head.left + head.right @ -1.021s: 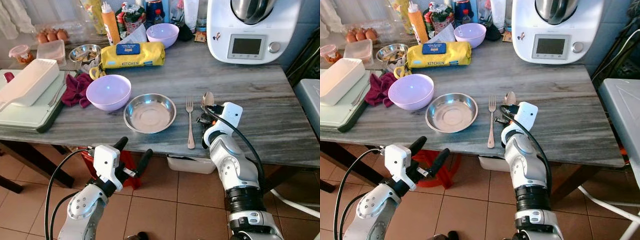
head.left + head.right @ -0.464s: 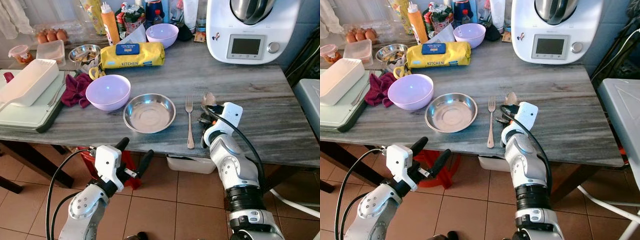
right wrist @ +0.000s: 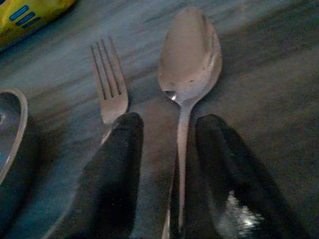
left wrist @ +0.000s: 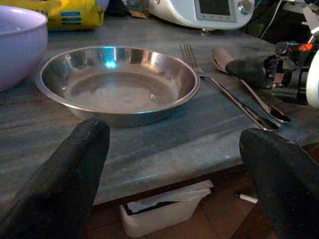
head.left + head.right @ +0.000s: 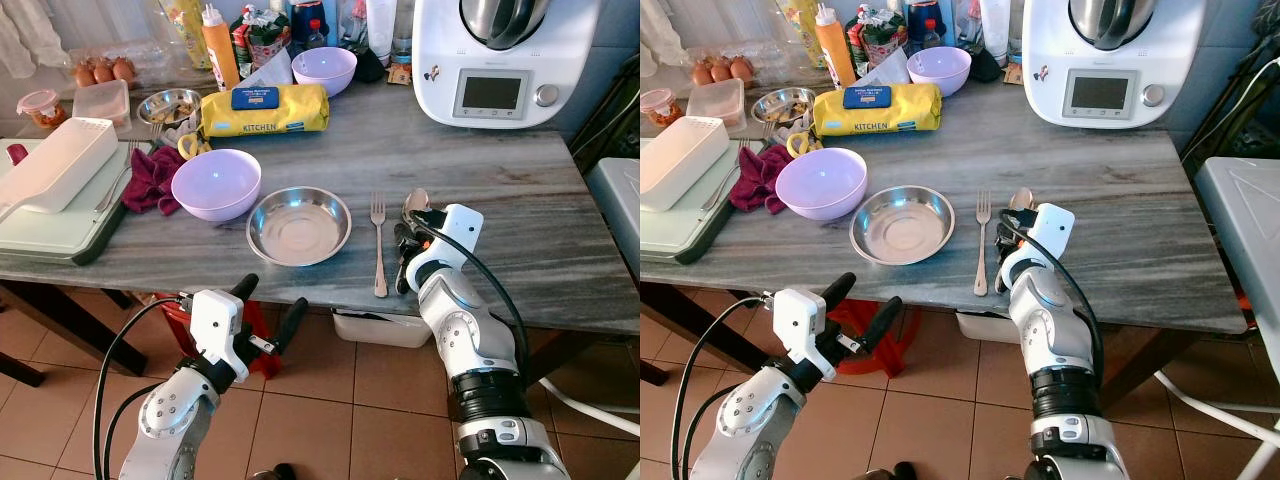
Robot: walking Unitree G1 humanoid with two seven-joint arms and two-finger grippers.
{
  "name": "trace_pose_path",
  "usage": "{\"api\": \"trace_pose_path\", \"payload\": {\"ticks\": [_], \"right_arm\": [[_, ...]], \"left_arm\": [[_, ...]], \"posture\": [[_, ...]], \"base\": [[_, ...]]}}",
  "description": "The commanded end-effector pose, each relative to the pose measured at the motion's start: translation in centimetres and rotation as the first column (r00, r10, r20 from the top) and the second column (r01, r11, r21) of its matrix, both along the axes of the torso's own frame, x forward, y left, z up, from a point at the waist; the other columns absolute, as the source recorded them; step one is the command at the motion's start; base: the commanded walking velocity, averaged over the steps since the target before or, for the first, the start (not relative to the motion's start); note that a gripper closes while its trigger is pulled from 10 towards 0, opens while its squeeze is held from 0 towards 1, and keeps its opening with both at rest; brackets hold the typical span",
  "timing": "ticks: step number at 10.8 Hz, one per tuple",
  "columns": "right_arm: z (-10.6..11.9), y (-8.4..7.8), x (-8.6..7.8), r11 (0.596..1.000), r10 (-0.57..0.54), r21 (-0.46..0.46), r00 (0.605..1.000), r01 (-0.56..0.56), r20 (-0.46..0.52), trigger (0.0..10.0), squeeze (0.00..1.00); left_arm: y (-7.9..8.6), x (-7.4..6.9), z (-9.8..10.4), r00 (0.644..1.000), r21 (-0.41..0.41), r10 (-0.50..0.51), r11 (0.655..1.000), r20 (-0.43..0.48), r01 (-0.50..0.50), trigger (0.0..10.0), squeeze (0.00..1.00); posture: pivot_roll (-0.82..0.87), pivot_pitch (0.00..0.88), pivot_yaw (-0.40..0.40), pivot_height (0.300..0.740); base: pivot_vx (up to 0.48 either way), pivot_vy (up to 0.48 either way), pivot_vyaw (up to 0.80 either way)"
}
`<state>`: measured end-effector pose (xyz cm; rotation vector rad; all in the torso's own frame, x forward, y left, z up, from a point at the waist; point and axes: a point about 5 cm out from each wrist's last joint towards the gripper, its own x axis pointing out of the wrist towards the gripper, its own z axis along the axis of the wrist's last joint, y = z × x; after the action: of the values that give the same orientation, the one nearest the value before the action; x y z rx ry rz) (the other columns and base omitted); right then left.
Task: Setting the table
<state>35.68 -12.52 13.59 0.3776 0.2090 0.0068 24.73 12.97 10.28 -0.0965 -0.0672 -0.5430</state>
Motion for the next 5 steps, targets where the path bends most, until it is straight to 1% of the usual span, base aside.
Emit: {"api": "trace_pose_path", "payload": {"ticks": [1,2,3,4,5], "right_arm": [[-3.37,-0.14,-0.96,1.0,0.01,-0.019,0.988,-0.013,-0.157,10.0,1.0],[-3.4,-0.22,-0.98,0.999,0.012,-0.035,0.987,-0.018,-0.16,10.0,0.1],[-3.03,-0.36,-0.84,0.998,0.02,-0.05,0.99,-0.027,-0.14,10.0,0.0],[-2.77,-0.46,-0.78,0.998,0.018,-0.065,0.992,-0.026,-0.126,10.0,0.0],[-2.44,-0.58,-0.73,0.997,0.02,-0.066,0.994,-0.027,-0.105,10.0,1.0]], "left_arm": [[0.02,-0.14,-0.03,1.0,0.018,-0.007,1.0,-0.006,0.007,10.0,0.0],[0.01,-0.14,-0.08,1.0,0.021,-0.007,1.0,-0.008,0.007,10.0,0.0],[0.01,-0.07,-0.14,1.0,0.022,-0.007,1.0,-0.01,0.008,10.0,0.0],[0.0,-0.02,-0.18,1.0,0.023,-0.007,1.0,-0.01,0.007,10.0,0.0],[-0.04,0.02,-0.22,1.0,0.023,-0.008,1.0,-0.011,0.008,10.0,0.0]], "posture": [[-0.02,0.175,0.077,0.74],[-0.03,0.177,0.078,0.74],[-0.03,0.177,0.078,0.74],[-0.03,0.176,0.08,0.74],[-0.03,0.175,0.08,0.74]], "base": [[0.0,0.0,0.0],[0.0,0.0,0.0],[0.0,0.0,0.0],[0.0,0.0,0.0],[0.0,0.0,0.0]]}}
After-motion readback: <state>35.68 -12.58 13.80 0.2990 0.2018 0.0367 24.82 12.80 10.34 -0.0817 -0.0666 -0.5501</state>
